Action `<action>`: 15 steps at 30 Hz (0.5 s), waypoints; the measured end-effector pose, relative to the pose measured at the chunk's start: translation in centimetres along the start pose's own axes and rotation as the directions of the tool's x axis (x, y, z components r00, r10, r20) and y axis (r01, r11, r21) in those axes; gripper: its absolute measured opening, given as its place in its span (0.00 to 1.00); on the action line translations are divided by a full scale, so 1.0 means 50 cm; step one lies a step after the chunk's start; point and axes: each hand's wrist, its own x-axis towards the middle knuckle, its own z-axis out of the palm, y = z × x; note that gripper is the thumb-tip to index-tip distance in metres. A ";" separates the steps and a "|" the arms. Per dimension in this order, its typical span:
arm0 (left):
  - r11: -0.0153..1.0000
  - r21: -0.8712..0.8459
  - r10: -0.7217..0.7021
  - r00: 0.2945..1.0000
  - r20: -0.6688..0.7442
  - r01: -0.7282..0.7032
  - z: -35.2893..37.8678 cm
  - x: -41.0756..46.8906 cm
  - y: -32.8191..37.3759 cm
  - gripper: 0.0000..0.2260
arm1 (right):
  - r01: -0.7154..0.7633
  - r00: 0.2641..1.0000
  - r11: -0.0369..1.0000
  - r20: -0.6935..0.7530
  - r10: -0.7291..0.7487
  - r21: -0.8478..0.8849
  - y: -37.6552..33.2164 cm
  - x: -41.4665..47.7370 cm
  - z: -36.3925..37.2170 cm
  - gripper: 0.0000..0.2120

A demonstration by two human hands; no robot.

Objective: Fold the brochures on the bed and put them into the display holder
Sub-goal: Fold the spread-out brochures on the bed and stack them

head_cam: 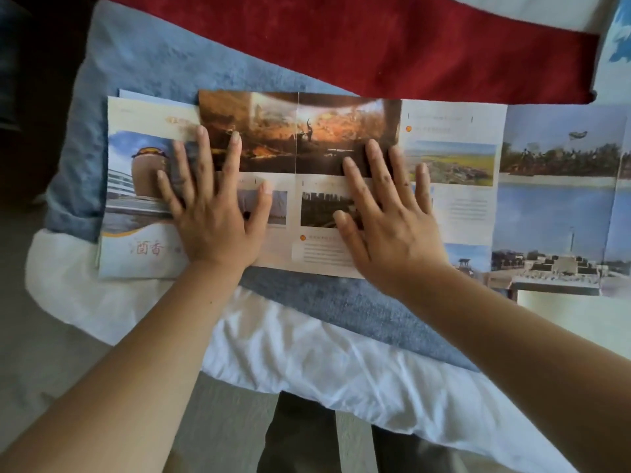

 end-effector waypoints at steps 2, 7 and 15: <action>1.000 -0.005 -0.009 1.000 -0.019 0.009 -0.003 -0.002 0.004 0.31 | -0.003 1.000 1.000 -0.020 0.003 -0.003 -0.044 0.030 0.018 0.32; 0.987 -0.152 -0.048 0.999 -0.009 0.046 -0.032 0.003 0.013 0.33 | -0.039 0.998 0.997 -0.060 0.036 -0.064 -0.057 0.046 0.061 0.32; 0.738 -0.662 -0.189 0.982 -0.012 0.134 -0.104 0.017 0.033 0.30 | -0.027 0.993 0.996 -0.113 0.018 -0.084 -0.057 0.052 0.076 0.33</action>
